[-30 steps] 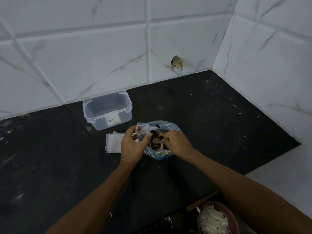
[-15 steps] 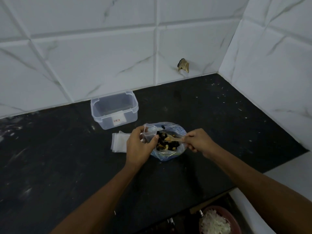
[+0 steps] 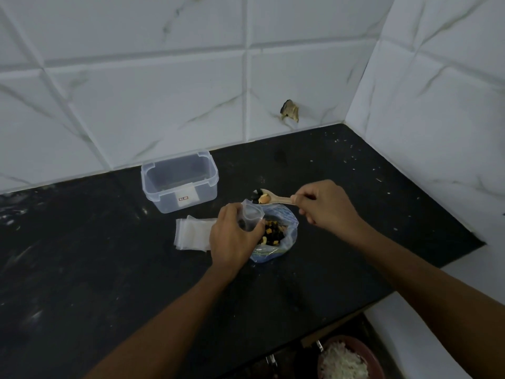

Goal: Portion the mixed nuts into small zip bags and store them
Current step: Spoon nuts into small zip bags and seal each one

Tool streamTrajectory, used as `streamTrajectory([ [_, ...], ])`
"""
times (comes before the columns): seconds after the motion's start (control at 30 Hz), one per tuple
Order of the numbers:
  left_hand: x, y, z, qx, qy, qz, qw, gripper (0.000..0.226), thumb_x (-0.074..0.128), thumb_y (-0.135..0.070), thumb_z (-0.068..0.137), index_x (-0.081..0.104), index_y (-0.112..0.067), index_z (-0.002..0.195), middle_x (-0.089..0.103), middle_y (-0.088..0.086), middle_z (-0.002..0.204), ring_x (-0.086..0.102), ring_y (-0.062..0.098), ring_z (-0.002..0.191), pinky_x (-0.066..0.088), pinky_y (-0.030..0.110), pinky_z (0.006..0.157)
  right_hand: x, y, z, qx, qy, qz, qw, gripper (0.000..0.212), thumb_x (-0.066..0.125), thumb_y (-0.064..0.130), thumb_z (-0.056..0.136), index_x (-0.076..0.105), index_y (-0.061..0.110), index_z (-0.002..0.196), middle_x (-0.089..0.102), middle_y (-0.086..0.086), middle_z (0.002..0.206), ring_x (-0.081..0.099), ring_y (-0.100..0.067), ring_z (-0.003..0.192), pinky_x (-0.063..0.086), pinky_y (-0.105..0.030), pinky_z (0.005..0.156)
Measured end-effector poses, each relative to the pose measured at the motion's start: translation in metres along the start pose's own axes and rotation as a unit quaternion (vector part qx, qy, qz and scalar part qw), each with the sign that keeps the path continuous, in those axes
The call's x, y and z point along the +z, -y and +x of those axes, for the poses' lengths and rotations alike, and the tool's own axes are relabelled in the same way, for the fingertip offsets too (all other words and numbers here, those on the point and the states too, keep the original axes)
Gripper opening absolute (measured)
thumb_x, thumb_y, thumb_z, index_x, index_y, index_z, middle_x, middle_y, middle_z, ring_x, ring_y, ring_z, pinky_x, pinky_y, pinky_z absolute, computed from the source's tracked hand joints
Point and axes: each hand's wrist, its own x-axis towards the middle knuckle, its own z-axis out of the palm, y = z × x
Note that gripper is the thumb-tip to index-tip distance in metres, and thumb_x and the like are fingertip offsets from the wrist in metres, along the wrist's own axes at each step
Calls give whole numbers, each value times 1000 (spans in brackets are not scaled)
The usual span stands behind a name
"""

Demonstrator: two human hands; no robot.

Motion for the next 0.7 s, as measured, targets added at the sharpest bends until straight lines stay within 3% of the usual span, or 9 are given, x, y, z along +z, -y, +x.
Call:
streamTrajectory([
  [0.13,3,-3,1,-14,-9,-9,1000,52,74,-46,78,52,-23,119,47,-14,108,52,2,91,42,15,72,14,5,-11,-152,-43,-149,976,20,55,17,95,68,9,82,62,-2,71,57,-12,61,50,-30,60],
  [0.23,4,-3,1,-15,-22,-26,999,49,75,-45,78,54,-22,116,52,-10,107,53,3,90,45,17,74,23,6,-16,-242,-65,-256,934,10,64,13,89,63,10,79,58,-4,73,53,-15,56,42,-28,50],
  [0.3,5,-2,1,-19,-28,-39,999,47,75,-44,77,55,-23,114,54,-10,106,54,3,91,47,20,76,26,8,-20,-296,-78,-303,903,17,76,6,75,59,11,74,54,-4,67,47,-14,45,32,-22,41],
  [0.37,6,-2,1,-19,-33,-50,998,45,76,-42,77,55,-24,112,54,-10,105,55,4,91,50,24,78,29,7,-23,-338,-80,-321,881,23,81,3,67,60,10,72,54,-5,65,44,-13,40,31,-21,38],
  [0.47,9,-1,2,-17,-32,-61,997,47,77,-44,77,55,-25,114,55,-10,106,56,5,92,54,29,81,32,5,-25,-377,-83,-318,866,19,79,1,69,61,9,72,56,-6,66,45,-13,42,32,-21,38],
  [0.57,8,-1,2,-14,-31,-78,996,46,75,-44,77,54,-25,113,56,-9,106,56,5,94,55,32,83,30,4,-25,-363,-90,-307,875,14,74,2,75,62,8,75,56,-6,69,47,-14,44,39,-23,38],
  [0.63,6,0,1,-9,-31,-89,995,46,72,-47,76,54,-26,112,56,-8,106,56,5,95,55,35,84,25,4,-21,-301,-109,-259,911,6,67,7,83,63,7,79,58,-6,71,51,-14,49,45,-26,42],
  [0.7,3,2,0,-11,-39,-103,994,47,72,-47,76,55,-24,112,56,-8,107,56,4,96,55,36,85,20,2,-15,-212,-144,-169,952,8,63,11,88,66,7,81,60,-3,69,52,-10,53,45,-20,49],
])
